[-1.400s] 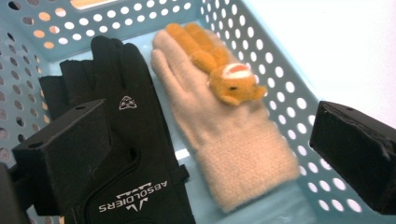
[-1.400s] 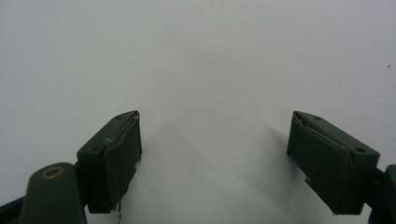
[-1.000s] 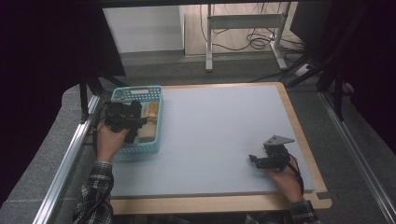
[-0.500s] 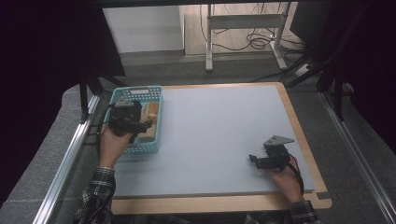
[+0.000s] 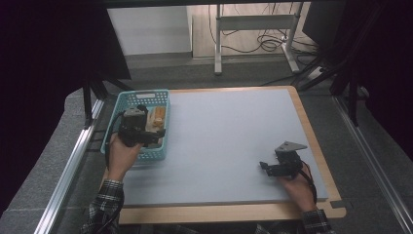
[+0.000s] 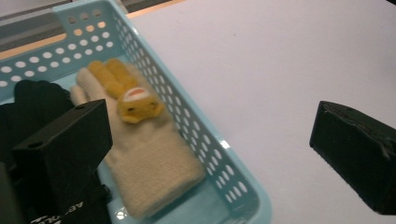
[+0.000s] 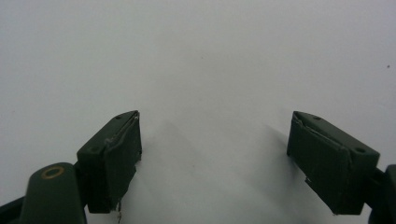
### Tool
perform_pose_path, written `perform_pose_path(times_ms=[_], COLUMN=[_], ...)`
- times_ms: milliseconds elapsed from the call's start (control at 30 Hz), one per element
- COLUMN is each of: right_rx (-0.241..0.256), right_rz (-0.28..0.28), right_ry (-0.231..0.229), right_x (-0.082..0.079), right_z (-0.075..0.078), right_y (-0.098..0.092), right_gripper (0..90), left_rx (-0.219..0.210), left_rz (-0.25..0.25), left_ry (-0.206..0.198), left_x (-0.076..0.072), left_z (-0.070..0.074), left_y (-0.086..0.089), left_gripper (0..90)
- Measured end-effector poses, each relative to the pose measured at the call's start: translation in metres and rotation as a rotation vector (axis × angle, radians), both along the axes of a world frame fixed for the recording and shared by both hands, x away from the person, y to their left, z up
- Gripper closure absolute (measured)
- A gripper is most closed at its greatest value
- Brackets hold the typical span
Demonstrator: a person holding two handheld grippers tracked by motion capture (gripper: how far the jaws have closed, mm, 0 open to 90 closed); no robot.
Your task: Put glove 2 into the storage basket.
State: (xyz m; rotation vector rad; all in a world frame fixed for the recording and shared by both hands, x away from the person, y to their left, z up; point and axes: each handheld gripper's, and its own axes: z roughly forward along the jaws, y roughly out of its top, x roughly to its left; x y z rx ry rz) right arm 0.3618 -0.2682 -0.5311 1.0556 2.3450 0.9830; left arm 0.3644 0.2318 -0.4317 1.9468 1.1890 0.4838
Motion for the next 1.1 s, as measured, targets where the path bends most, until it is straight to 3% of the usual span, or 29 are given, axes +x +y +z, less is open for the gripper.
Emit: perform_pose_path(times_ms=[267,1100], right_rx=[0.0,-0.001], right_rz=[0.0,0.0], right_ry=[0.0,-0.004], right_x=[0.0,0.0], right_z=[0.0,0.0], right_y=[0.0,0.0], right_gripper=[17.5,17.5], left_rx=[0.01,-0.025], left_rz=[-0.04,-0.165], left_ry=[-0.011,-0.012], left_x=[-0.004,-0.019], left_z=[0.0,-0.011], left_y=[-0.017,-0.069], left_gripper=[0.0,0.0])
